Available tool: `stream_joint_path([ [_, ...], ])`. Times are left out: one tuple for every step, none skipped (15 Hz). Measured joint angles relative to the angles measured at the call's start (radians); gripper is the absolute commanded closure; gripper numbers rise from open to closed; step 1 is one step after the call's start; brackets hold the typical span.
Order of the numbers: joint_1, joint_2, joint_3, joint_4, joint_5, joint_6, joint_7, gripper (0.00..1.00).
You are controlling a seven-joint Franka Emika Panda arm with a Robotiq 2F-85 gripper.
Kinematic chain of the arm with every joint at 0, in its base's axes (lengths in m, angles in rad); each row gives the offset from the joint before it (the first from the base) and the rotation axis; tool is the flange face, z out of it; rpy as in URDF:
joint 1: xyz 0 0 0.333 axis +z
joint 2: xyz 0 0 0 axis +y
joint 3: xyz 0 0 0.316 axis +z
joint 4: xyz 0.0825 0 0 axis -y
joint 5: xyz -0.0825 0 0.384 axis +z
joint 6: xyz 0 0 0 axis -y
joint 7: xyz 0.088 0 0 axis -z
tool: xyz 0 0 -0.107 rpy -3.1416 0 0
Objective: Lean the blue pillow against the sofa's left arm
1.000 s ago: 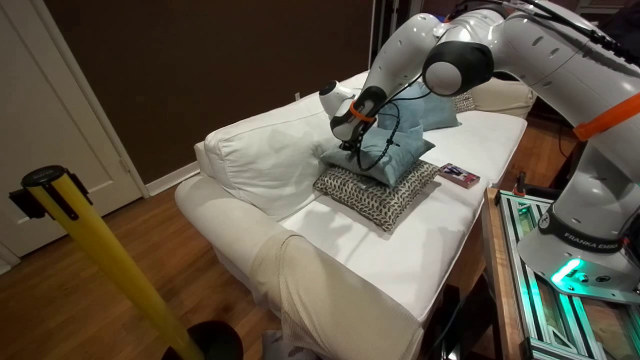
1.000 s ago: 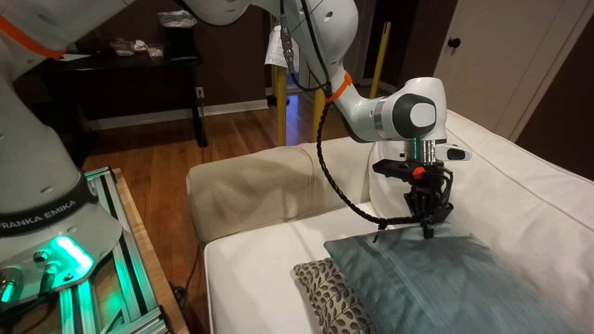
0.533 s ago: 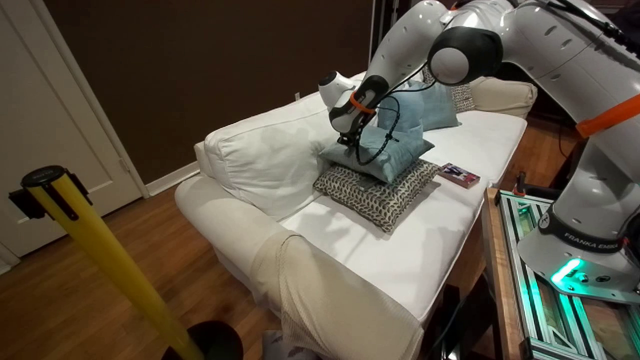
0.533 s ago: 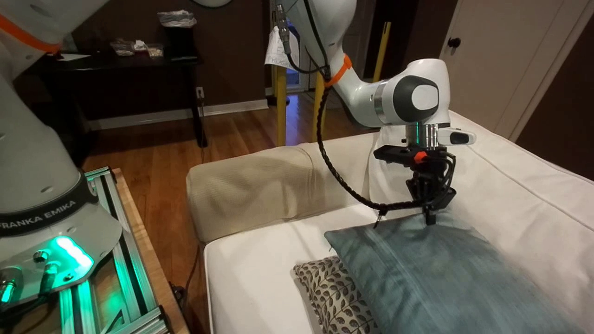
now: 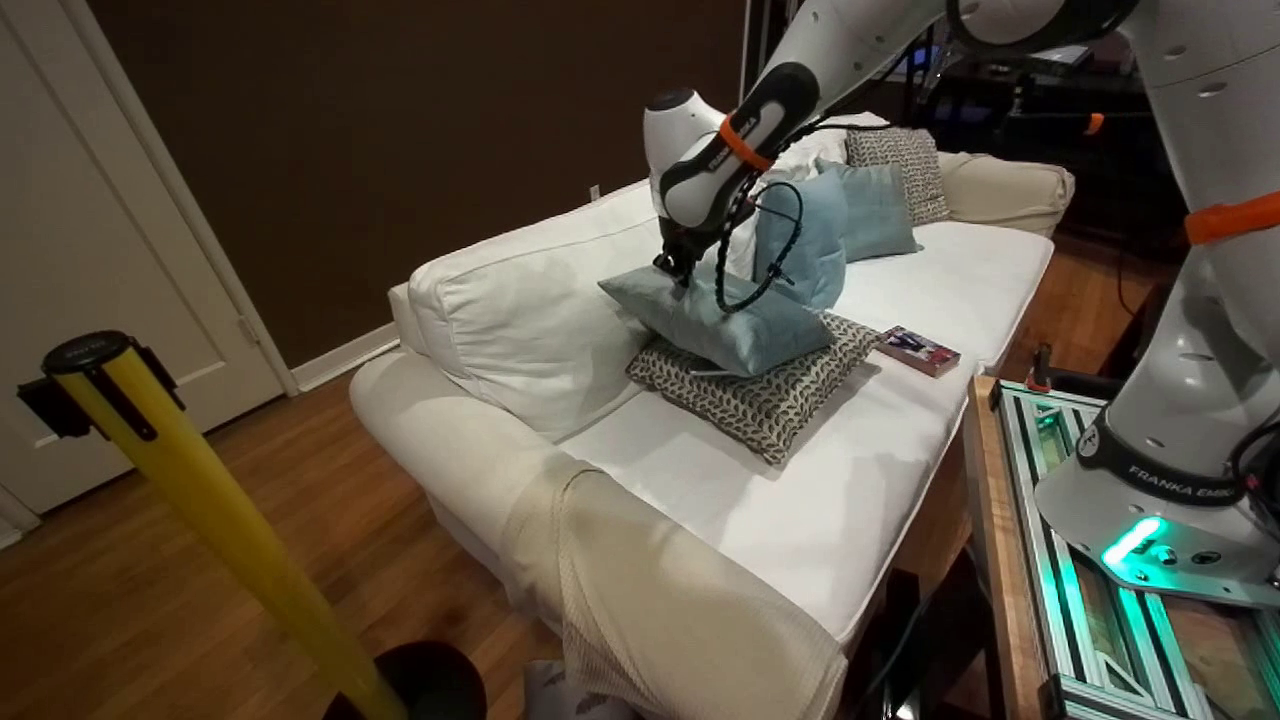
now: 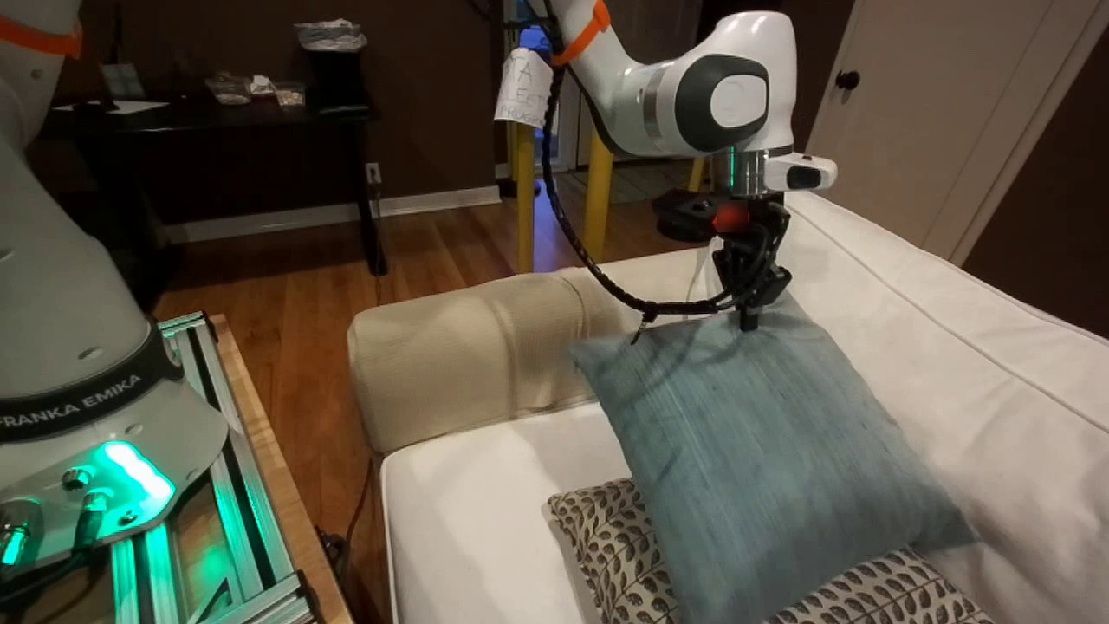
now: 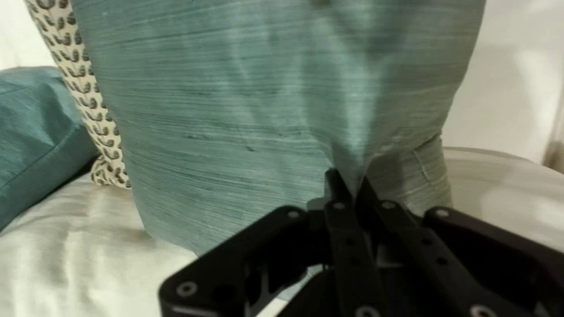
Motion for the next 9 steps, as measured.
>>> stream_joint_path([
  [0.0, -0.04, 0.021, -0.039, 0.021, 0.025, -0.002, 0.98],
  [0.0, -0.078, 0.044, -0.072, 0.044, 0.042, -0.005, 0.98],
  [0.0, -0.112, 0.067, -0.099, 0.069, 0.05, -0.011, 0.98],
  [0.001, -0.142, 0.092, -0.12, 0.097, 0.052, -0.016, 0.98],
  [0.001, -0.167, 0.117, -0.137, 0.127, 0.052, -0.023, 0.98],
  [0.001, -0.186, 0.141, -0.149, 0.156, 0.052, -0.03, 0.98],
  [0.002, -0.2, 0.165, -0.157, 0.184, 0.052, -0.034, 0.98],
  [0.003, -0.207, 0.185, -0.161, 0.212, 0.052, -0.036, 0.98],
  [0.005, -0.207, 0.205, -0.161, 0.241, 0.052, -0.039, 0.98],
])
